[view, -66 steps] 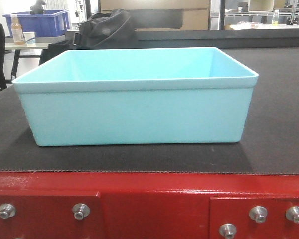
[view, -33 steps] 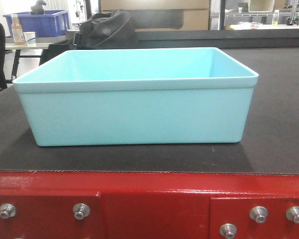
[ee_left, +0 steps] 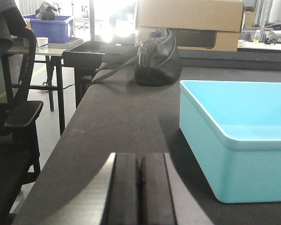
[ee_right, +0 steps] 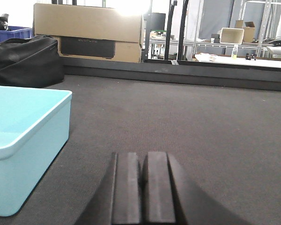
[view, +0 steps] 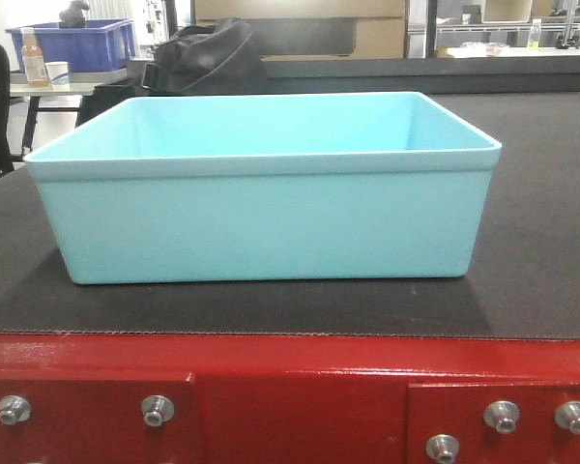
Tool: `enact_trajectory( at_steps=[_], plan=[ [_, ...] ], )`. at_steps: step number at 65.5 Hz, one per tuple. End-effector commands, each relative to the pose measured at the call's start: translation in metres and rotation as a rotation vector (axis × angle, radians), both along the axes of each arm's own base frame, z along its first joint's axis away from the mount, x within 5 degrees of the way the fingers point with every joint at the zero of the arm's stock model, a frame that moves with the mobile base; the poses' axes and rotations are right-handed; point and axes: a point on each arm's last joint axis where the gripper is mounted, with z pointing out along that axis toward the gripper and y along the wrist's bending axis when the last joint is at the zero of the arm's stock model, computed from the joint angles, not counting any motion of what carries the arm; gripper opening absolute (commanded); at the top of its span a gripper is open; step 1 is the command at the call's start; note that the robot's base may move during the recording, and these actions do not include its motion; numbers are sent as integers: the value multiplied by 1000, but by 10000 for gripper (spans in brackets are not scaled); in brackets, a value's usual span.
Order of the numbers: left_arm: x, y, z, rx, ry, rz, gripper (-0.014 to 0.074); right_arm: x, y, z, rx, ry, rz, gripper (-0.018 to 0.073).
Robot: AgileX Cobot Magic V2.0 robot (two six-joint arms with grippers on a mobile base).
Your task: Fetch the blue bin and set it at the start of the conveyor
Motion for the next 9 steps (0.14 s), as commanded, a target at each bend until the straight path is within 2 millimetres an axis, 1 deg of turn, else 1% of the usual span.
enact_trajectory(
  at_steps=[1, 9],
  plan=[
    [-1, 0, 3, -5, -27, 4, -111, -1, 0, 1, -3, -19, -5, -163],
    [-1, 0, 3, -5, -27, 4, -111, -1, 0, 1, -3, -19, -5, -163]
  ],
)
